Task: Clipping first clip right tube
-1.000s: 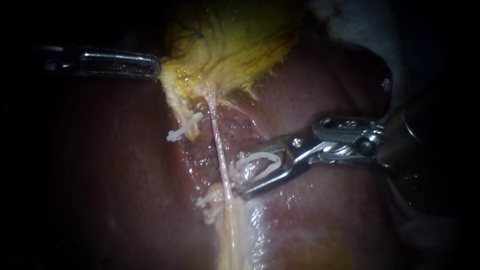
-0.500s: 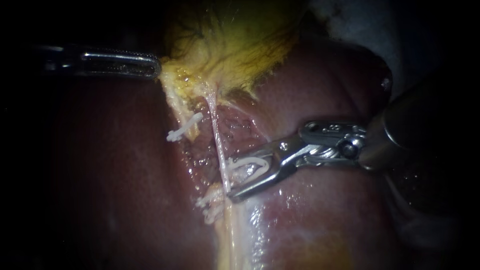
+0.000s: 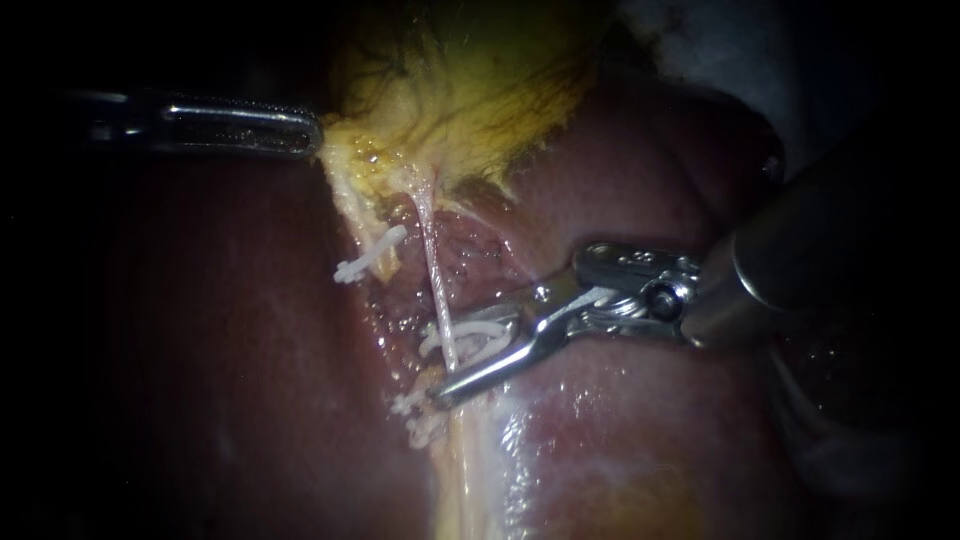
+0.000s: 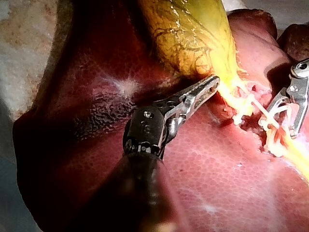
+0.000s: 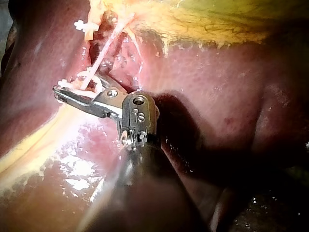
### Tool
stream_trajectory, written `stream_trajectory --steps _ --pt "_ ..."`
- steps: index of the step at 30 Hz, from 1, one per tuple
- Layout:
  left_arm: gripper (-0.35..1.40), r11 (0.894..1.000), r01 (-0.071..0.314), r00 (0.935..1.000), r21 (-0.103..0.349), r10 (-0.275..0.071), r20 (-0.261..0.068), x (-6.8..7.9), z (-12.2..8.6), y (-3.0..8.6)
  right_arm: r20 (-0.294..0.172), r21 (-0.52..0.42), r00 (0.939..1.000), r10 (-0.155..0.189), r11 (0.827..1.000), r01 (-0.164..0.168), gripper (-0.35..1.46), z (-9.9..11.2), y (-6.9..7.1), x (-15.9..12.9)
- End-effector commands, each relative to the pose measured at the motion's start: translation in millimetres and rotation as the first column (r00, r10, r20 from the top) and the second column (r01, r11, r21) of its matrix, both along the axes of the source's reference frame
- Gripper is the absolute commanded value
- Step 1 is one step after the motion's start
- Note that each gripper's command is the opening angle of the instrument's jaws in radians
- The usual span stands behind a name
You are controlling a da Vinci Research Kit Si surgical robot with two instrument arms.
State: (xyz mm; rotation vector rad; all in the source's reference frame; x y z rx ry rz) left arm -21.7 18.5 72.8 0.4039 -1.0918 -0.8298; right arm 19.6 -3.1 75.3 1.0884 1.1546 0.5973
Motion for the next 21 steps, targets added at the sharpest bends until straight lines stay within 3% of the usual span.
stream_trajectory --steps 1,10,18,21 --pt "-0.35 1.000 0.000 1.0000 0.000 0.000 0.000 0.0 0.0 0.0 -0.015 0.010 0.9999 -0.003 1.000 0.003 0.56 0.0 -0.3 0.2" --pt "-0.35 1.000 0.000 1.0000 0.000 0.000 0.000 0.0 0.0 0.0 -0.124 0.057 0.9921 -0.020 0.998 0.027 0.54 -0.7 -2.4 1.9" --pt "-0.35 1.000 0.000 1.0000 0.000 0.000 0.000 0.0 0.0 0.0 -0.190 0.085 0.9818 -0.010 0.996 0.027 0.53 -1.4 -3.0 2.7" --pt "-0.35 1.000 0.000 1.0000 0.000 0.000 0.000 0.0 0.0 0.0 -0.205 0.088 0.9784 -0.022 0.995 0.041 0.52 -1.4 -3.0 2.7"
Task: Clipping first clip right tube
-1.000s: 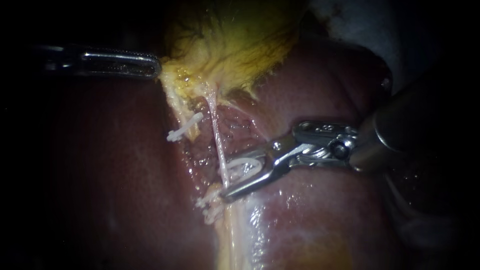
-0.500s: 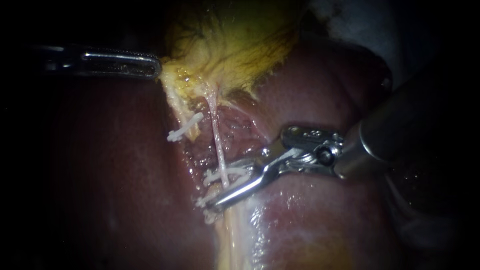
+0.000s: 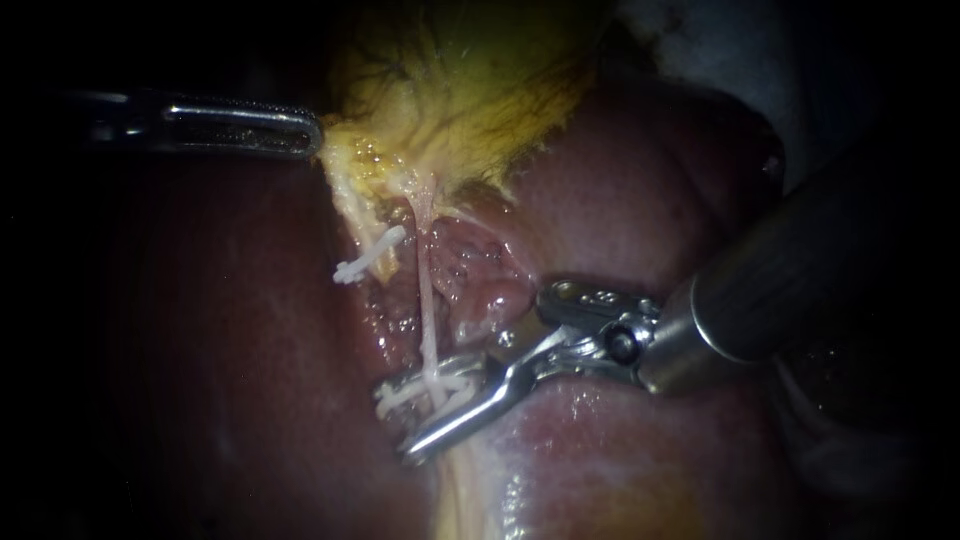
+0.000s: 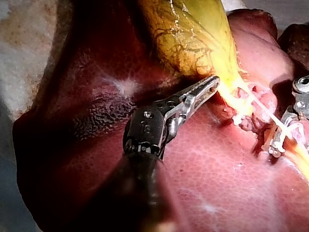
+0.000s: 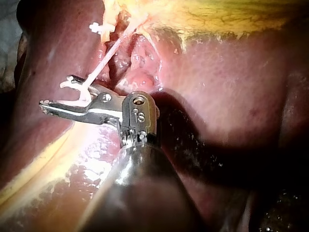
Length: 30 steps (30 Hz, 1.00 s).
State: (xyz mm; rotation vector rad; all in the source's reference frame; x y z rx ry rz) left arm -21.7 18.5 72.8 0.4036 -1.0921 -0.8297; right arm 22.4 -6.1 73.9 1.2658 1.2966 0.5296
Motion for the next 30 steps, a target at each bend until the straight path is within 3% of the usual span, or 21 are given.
stream_trajectory --steps 1,8,14,23,30 --pt "-0.35 1.000 0.000 1.0000 0.000 0.000 0.000 0.0 0.0 0.0 -0.002 -0.001 1.0000 -0.008 1.000 0.008 0.51 0.0 0.1 0.0" --pt "-0.35 1.000 0.000 1.0000 0.000 0.000 0.000 0.0 0.0 0.0 -0.024 0.004 0.9981 -0.056 0.998 0.056 0.44 0.0 0.1 -0.1" --pt "-0.35 1.000 0.000 1.0000 0.000 0.000 0.000 0.0 0.0 0.0 -0.041 -0.023 0.9971 -0.064 0.998 0.063 0.38 0.1 0.2 -0.1" --pt "-0.35 1.000 -0.001 1.0000 0.000 0.001 0.000 0.0 0.0 0.0 -0.055 -0.066 0.9972 -0.051 0.997 0.048 0.20 0.5 0.6 -0.2" --pt "-0.35 1.000 -0.001 1.0000 0.000 0.001 0.000 0.0 0.0 0.0 -0.063 -0.102 0.9976 -0.029 0.995 0.023 -0.08 0.9 0.9 -0.2"
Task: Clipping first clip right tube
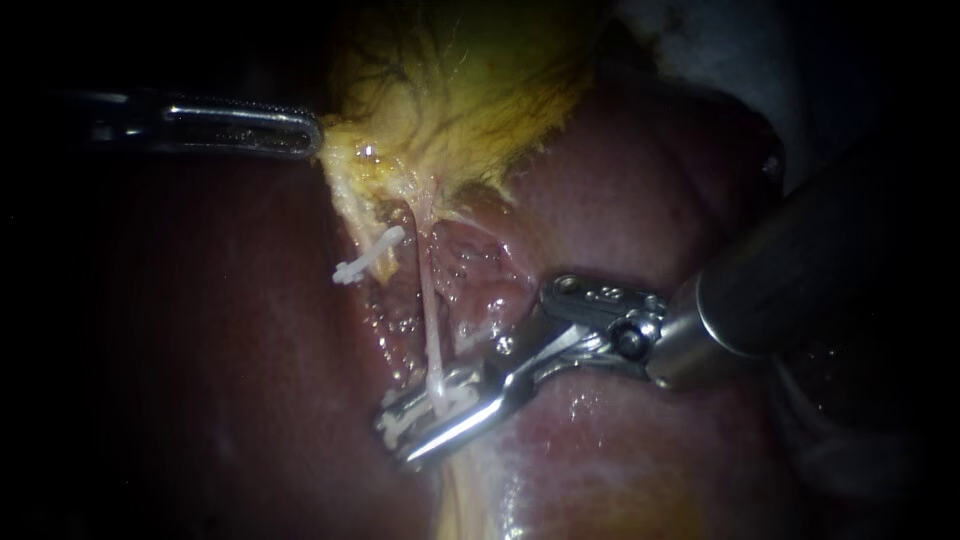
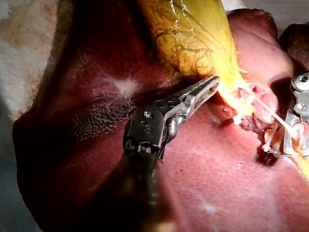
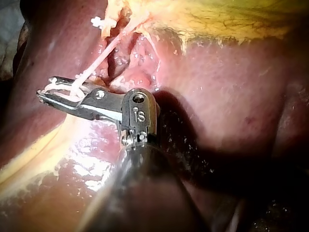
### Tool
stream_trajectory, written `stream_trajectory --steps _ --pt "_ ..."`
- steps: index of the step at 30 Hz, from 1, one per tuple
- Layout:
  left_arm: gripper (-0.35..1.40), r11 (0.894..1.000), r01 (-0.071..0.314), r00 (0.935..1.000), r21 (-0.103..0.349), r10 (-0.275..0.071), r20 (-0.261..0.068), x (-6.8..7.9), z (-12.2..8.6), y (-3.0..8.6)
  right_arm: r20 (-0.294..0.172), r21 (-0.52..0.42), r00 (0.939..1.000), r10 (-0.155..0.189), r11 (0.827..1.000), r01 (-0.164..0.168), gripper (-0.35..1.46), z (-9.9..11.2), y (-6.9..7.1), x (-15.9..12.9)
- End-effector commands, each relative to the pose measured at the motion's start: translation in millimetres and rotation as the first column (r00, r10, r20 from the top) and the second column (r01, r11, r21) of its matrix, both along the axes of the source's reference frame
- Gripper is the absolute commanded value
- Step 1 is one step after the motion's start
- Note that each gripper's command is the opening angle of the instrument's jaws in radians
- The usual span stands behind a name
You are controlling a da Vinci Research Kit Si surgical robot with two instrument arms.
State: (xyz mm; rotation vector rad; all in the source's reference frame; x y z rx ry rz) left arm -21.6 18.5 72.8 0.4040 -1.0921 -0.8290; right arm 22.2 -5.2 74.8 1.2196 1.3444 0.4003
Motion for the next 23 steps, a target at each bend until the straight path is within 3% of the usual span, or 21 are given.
stream_trajectory --steps 1,5,8,12,16,23 --pt "-0.35 1.000 0.000 1.0000 0.000 0.000 0.000 0.0 0.0 0.0 -0.003 -0.007 1.0000 0.005 1.000 -0.005 -0.13 0.0 0.0 0.0" --pt "-0.35 1.000 0.000 1.0000 0.000 0.000 0.000 0.0 0.0 0.0 -0.004 -0.022 0.9997 0.023 0.999 -0.023 -0.35 0.1 0.1 -0.1" --pt "-0.35 1.000 0.000 1.0000 0.000 0.000 0.000 0.0 0.0 0.0 -0.003 -0.022 0.9997 0.025 0.999 -0.025 -0.35 0.3 0.3 0.1" --pt "-0.35 1.000 0.000 1.0000 0.000 0.000 0.000 0.0 0.0 0.0 -0.016 -0.025 0.9999 -0.001 1.000 0.001 -0.35 0.7 0.1 0.3" --pt "-0.35 1.000 0.000 1.0000 0.000 0.000 0.000 0.0 0.0 0.0 -0.017 -0.029 0.9998 -0.005 1.000 0.005 -0.35 1.0 -0.6 0.4" --pt "-0.35 1.000 0.000 1.0000 0.000 0.000 0.000 0.0 0.0 0.0 -0.017 -0.029 0.9998 -0.006 1.000 0.005 -0.35 1.1 -0.5 0.4"
